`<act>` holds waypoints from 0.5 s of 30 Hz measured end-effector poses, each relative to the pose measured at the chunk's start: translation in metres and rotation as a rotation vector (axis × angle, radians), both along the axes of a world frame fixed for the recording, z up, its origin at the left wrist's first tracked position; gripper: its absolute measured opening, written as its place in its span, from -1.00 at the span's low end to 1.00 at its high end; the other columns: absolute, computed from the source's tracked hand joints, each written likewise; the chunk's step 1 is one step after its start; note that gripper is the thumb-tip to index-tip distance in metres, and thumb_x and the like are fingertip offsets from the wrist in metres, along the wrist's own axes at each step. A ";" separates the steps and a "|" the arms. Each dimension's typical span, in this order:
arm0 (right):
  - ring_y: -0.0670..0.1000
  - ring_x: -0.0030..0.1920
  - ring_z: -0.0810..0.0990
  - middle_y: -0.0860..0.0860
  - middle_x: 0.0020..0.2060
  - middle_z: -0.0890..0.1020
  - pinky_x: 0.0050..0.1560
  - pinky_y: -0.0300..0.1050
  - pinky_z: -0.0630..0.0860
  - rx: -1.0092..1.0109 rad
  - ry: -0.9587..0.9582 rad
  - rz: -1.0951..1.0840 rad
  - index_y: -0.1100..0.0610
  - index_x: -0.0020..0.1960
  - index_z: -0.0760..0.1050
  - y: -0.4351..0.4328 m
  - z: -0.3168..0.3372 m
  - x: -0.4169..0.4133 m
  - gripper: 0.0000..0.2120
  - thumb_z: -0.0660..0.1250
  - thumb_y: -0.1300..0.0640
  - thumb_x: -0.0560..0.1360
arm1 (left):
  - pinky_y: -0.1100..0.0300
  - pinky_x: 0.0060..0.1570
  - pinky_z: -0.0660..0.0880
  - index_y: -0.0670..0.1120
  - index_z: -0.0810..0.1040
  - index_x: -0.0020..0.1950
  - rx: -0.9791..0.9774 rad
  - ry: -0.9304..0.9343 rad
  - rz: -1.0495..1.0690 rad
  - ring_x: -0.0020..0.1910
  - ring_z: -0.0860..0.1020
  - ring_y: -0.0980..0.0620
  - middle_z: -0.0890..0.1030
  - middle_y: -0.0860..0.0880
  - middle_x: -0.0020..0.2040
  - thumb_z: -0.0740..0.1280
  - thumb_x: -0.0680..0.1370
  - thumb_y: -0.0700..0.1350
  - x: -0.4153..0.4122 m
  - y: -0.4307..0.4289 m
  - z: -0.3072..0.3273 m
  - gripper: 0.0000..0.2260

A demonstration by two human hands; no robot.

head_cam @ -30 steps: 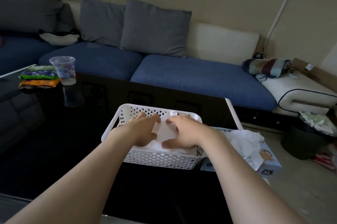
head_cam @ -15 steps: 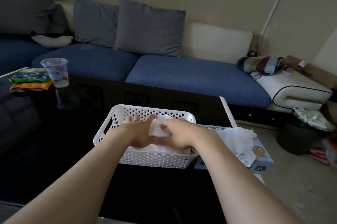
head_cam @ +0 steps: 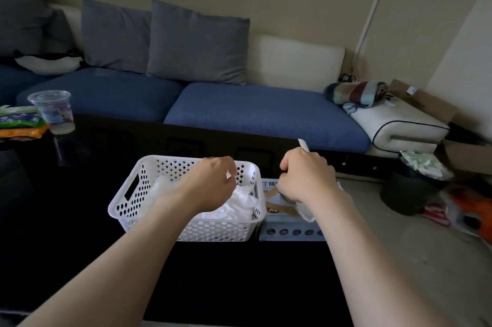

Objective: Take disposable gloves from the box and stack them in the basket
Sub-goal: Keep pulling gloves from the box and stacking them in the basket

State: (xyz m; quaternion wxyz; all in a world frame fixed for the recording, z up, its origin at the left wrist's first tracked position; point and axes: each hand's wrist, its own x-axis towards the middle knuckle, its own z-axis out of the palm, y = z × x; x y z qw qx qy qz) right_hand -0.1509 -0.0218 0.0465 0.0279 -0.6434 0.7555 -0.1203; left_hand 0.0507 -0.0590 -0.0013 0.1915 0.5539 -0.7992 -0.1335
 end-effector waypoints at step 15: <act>0.10 0.03 0.59 -0.09 -0.09 0.68 0.10 0.08 0.45 -0.130 -0.176 -0.006 -0.03 -0.12 0.70 -0.004 -0.021 -0.062 -0.76 0.36 0.21 0.63 | 0.06 0.20 0.53 0.07 0.62 0.26 0.016 0.079 -0.158 0.17 0.53 -0.01 0.50 0.01 0.20 0.31 0.66 0.01 -0.066 0.008 -0.006 -0.80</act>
